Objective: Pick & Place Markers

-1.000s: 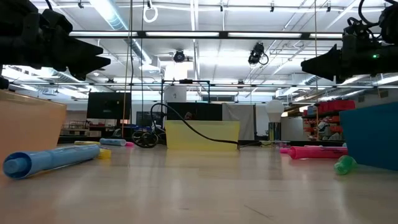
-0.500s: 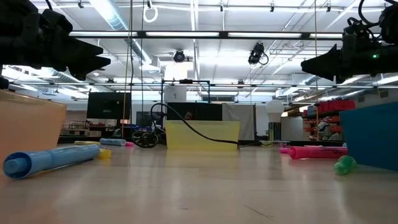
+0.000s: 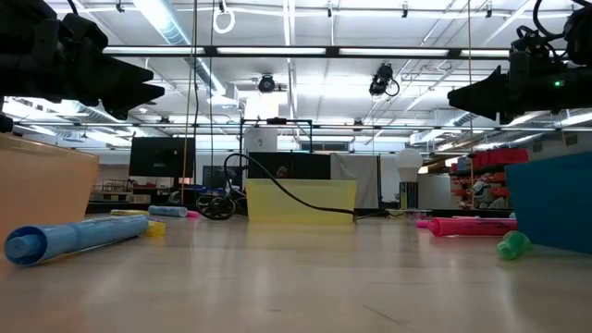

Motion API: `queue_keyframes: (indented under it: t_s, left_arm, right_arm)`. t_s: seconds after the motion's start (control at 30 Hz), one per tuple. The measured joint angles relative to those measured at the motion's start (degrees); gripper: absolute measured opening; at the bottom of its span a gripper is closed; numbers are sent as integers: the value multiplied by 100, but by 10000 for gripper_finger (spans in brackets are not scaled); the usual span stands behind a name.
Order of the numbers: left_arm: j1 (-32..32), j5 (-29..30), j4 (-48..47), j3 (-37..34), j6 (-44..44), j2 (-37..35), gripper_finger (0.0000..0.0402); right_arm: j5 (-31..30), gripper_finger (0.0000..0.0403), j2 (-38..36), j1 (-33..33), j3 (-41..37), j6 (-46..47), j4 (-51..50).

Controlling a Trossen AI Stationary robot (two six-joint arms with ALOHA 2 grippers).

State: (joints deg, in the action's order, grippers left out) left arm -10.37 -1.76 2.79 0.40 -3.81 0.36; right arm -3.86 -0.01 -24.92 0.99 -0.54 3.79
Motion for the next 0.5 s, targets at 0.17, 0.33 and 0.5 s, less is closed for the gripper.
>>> queue_keyframes:
  t_s: [0.17,0.33,0.5]
  left_arm:
    - [0,0,0,1,-1,-1,238]
    - [0,0,-2,2,-1,-1,238]
    - [0,0,0,0,-1,-2,238]
  right_arm:
    - [-1,169,0,0,-1,1,0]
    - [-1,169,0,0,-1,1,0]
    - [-2,169,0,-1,-2,1,46]
